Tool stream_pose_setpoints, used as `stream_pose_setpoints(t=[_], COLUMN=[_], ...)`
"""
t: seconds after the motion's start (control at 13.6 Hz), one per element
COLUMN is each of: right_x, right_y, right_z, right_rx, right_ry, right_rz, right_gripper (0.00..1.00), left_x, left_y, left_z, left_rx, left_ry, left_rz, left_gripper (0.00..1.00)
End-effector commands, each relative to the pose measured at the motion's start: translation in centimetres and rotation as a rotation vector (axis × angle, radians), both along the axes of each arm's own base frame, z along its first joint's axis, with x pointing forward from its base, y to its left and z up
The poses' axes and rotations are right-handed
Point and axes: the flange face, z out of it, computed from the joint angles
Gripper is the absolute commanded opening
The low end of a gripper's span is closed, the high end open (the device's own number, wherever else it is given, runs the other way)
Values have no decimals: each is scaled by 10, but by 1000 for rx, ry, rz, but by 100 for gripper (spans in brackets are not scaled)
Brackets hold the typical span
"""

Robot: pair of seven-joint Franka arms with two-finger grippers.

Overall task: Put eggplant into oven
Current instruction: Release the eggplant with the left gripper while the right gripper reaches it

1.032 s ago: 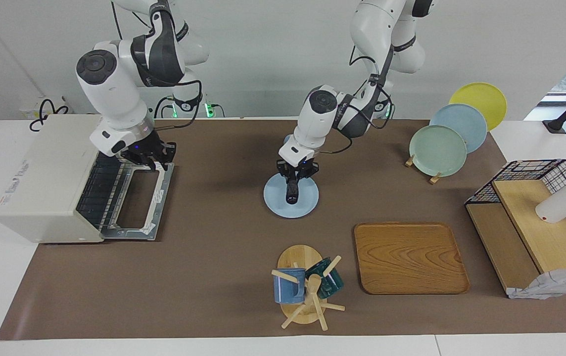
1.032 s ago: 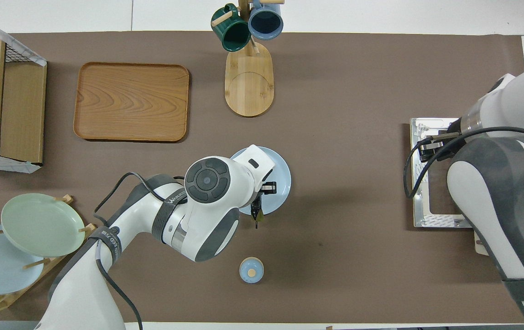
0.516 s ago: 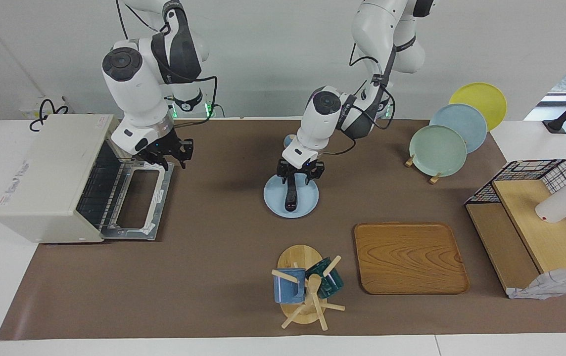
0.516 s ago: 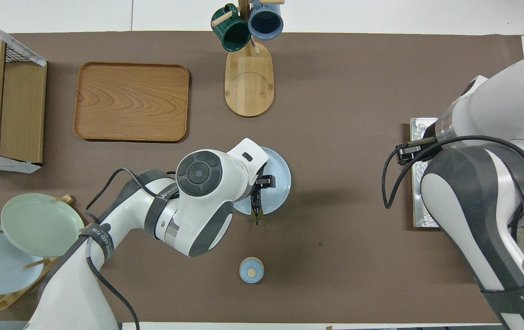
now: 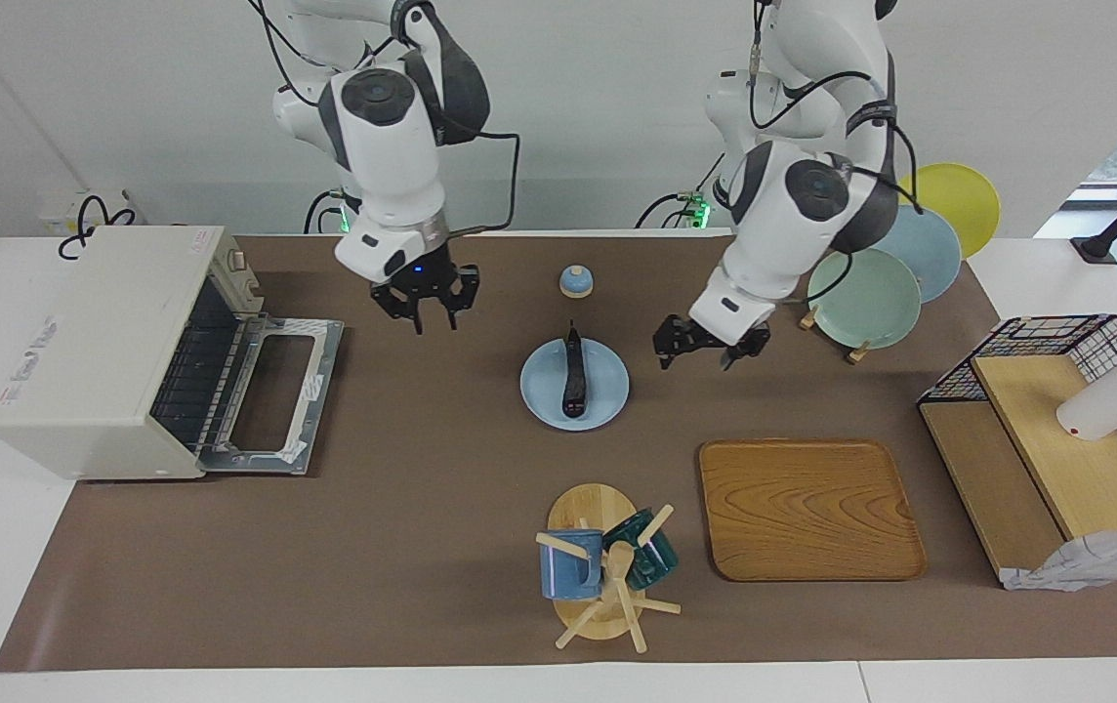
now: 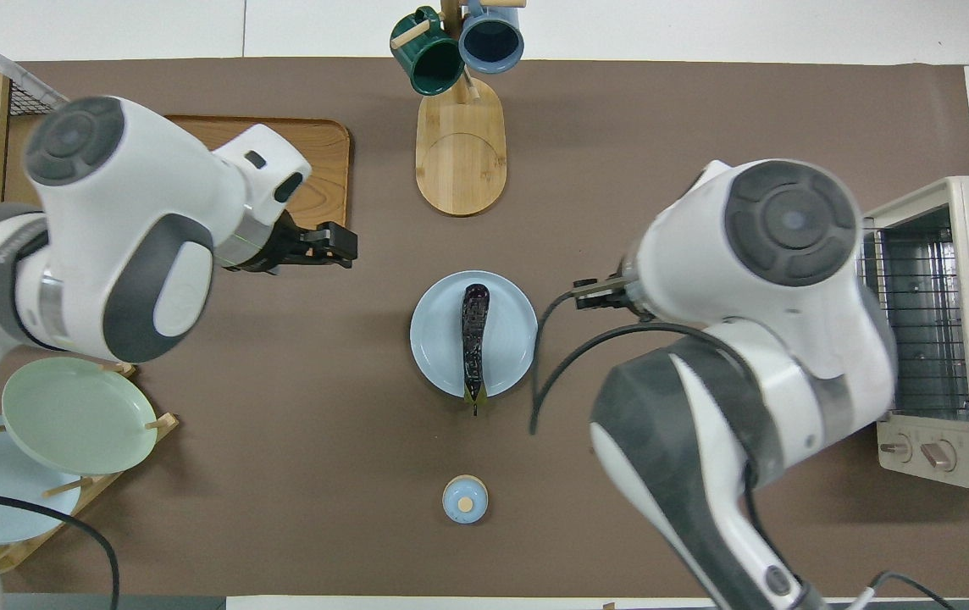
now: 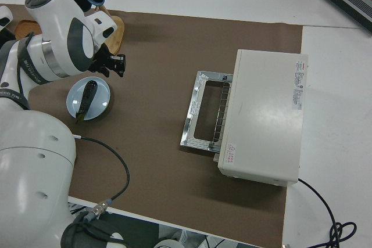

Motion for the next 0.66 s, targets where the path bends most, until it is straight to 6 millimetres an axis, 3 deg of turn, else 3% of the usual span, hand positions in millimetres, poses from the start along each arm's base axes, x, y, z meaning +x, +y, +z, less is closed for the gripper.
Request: stream_pose_setpoints(t=[0.0,0.07,0.15,0.22,0.29,0.44,0.52,0.59], right_x=[17,15,5,-2,-4,-17,-34,-40], right_y=[92,122,171,204,219,219,216,212], right_z=[-13,-31,-53,-85,-101,-148,-170,-177], right_rx=[28,26,27,14,28,37,37,53], right_ry=[-14,-6,-15,-36,-102,-120,-116,-128], right_rz=[-61,-52,-52,-53,-35,-8,13,18], right_gripper=[67,65,61,58,56,56,56,56], left_x=[9,11,10,8,5,-5,-13,-19], left_y=[50,68,85,98,110,119,125,131], left_z=[20,25,34,42,52,73,84,92], left_rx=[49,55,63,76,93,127,131,147], left_ry=[-5,-5,-13,-13,-22,-31,-27,-19], left_rz=[-34,-44,-52,-48,-36,-36,-29,-25], left_gripper=[100,100,100,100,100,100,100,100])
